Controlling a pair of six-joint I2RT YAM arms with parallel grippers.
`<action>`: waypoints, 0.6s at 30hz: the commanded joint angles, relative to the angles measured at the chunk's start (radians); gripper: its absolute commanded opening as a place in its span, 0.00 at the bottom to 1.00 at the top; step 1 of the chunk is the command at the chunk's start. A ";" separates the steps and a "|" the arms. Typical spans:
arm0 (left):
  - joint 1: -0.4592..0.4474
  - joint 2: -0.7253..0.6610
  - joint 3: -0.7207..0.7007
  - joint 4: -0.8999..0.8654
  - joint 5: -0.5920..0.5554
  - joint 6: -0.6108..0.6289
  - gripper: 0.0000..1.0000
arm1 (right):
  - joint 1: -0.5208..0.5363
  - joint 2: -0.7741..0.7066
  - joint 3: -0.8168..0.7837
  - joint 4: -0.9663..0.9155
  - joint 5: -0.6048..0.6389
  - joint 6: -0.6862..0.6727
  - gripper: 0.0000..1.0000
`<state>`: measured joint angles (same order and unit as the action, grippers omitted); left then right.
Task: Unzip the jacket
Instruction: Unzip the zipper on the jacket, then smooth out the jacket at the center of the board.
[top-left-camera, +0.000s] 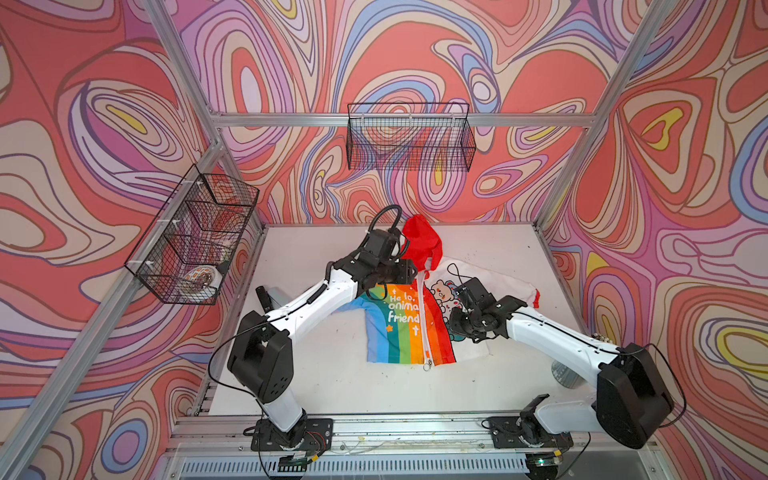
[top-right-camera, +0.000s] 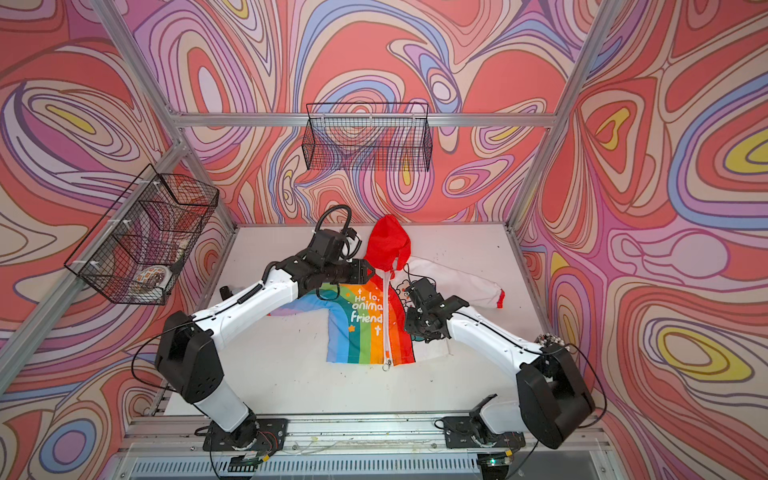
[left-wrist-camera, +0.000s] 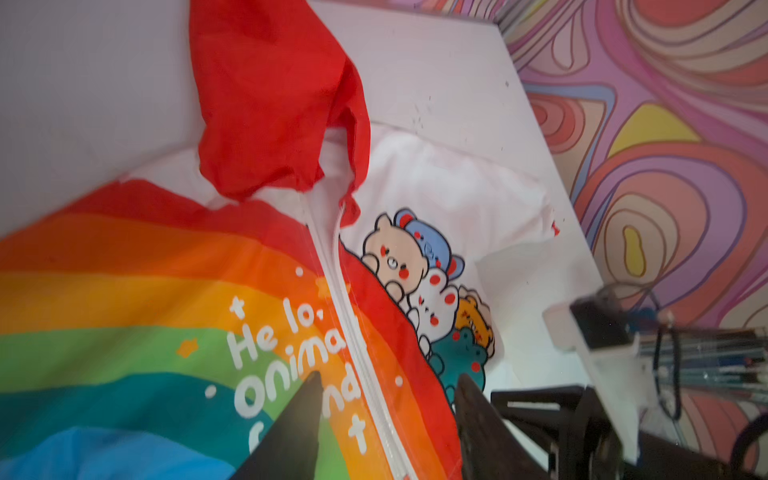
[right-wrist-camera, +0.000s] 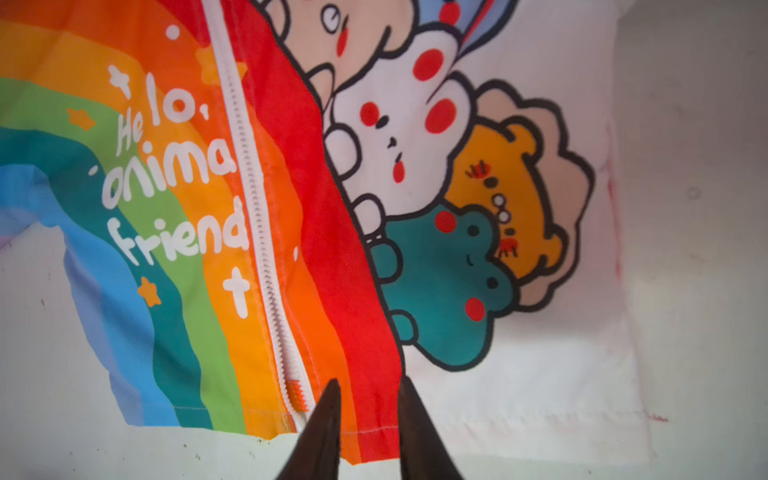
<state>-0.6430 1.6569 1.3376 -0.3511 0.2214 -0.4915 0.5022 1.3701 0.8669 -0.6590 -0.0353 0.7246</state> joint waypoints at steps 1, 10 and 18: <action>-0.049 -0.037 -0.123 -0.002 -0.044 -0.023 0.43 | -0.079 0.000 -0.034 -0.028 -0.059 -0.086 0.24; -0.114 -0.054 -0.303 0.069 -0.012 -0.107 0.27 | -0.173 0.048 -0.049 -0.004 -0.103 -0.163 0.23; -0.114 -0.025 -0.369 0.051 -0.091 -0.163 0.14 | -0.190 0.111 -0.044 0.078 -0.166 -0.206 0.14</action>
<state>-0.7547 1.6360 0.9863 -0.2985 0.1848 -0.6071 0.3214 1.4593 0.8291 -0.6250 -0.1699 0.5514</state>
